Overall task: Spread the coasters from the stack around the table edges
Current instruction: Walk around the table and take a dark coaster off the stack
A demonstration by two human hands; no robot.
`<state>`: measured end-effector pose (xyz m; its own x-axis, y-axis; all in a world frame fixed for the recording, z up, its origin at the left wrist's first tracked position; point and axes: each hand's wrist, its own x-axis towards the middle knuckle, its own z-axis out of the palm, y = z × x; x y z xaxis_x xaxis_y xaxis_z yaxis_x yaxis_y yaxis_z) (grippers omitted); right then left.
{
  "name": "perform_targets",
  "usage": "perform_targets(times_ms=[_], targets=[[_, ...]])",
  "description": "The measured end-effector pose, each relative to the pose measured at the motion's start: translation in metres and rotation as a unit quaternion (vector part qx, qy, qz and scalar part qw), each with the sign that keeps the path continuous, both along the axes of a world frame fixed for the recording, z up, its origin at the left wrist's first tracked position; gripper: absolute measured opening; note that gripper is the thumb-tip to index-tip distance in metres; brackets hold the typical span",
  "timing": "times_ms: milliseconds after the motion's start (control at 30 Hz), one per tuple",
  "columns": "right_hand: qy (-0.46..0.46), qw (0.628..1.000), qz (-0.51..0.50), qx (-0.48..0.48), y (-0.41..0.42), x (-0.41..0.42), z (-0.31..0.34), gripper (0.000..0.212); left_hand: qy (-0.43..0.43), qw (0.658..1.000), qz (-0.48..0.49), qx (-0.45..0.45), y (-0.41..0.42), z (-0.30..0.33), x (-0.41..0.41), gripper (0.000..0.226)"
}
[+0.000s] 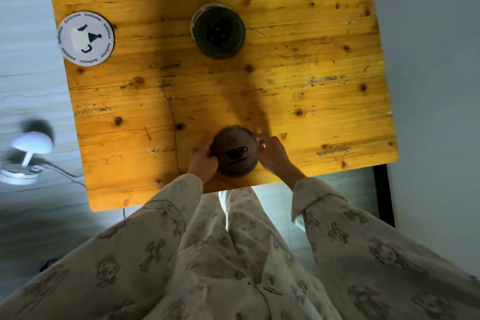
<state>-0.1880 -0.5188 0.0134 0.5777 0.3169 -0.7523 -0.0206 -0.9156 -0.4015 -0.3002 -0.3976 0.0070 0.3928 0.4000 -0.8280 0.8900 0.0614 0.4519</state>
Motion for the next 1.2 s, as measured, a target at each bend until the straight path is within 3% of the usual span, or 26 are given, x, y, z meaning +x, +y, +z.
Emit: perform_targets(times_ms=[400,1200], targets=[[0.022,0.999,-0.034,-0.006,-0.014,-0.017,0.002,0.043,-0.013,0.999,-0.047,-0.01,-0.007,0.002,-0.012,0.06],[0.046,0.998,-0.041,-0.016,-0.025,-0.018,0.005,0.039,-0.008,0.999,-0.039,-0.036,-0.013,0.0,-0.02,0.059]])
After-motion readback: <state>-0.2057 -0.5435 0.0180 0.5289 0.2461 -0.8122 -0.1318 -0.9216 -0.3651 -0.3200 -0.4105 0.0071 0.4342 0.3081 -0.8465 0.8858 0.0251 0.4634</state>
